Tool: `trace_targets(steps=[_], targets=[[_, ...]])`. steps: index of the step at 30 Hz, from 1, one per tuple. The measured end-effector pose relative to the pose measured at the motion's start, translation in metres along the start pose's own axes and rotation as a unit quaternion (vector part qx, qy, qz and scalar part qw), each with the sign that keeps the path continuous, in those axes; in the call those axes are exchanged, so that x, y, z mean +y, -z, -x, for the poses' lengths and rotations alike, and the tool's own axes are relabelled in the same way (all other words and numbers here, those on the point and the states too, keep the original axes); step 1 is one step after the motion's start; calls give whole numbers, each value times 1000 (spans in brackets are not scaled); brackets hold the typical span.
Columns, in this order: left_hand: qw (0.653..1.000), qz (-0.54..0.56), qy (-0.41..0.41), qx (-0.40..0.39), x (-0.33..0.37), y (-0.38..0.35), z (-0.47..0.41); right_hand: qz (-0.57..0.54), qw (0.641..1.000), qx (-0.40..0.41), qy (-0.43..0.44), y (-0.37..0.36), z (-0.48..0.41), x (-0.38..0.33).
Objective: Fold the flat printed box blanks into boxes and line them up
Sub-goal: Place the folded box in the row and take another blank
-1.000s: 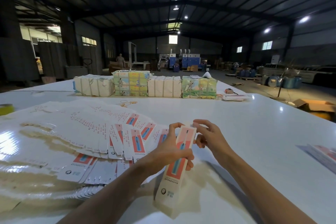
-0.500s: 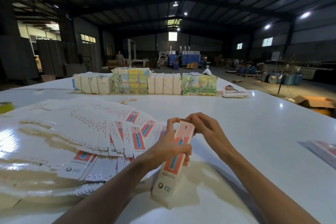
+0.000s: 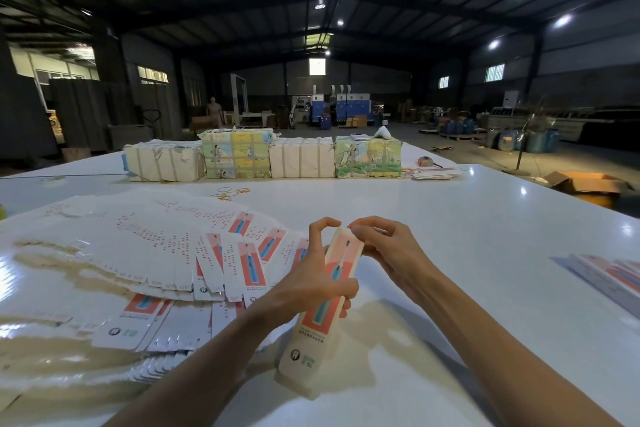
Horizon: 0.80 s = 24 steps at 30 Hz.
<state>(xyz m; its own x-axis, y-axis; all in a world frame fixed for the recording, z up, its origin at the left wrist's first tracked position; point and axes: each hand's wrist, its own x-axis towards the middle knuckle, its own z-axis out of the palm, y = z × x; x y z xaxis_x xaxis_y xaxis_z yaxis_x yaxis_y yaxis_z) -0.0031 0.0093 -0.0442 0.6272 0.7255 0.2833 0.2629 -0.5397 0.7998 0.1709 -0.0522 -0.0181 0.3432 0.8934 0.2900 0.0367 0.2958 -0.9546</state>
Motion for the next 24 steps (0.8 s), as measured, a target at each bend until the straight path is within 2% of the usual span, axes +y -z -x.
trace_targets(steps=[11, 15, 20, 24], targets=[[998, 58, -8, -31, 4, -5, 3, 7, 1000, -14, -20, 7, -3, -3], [994, 104, 2, -23, 0, -5, -2, 13, 1000, -24, -7, 10, -5, -5], [993, 111, 30, -20, -8, -8, -7, 29, 999, -32, -14, 10, -3, -2], [985, 162, 55, 18, -13, -5, -11, 21, 996, -79, -23, 3, 3, 3]])
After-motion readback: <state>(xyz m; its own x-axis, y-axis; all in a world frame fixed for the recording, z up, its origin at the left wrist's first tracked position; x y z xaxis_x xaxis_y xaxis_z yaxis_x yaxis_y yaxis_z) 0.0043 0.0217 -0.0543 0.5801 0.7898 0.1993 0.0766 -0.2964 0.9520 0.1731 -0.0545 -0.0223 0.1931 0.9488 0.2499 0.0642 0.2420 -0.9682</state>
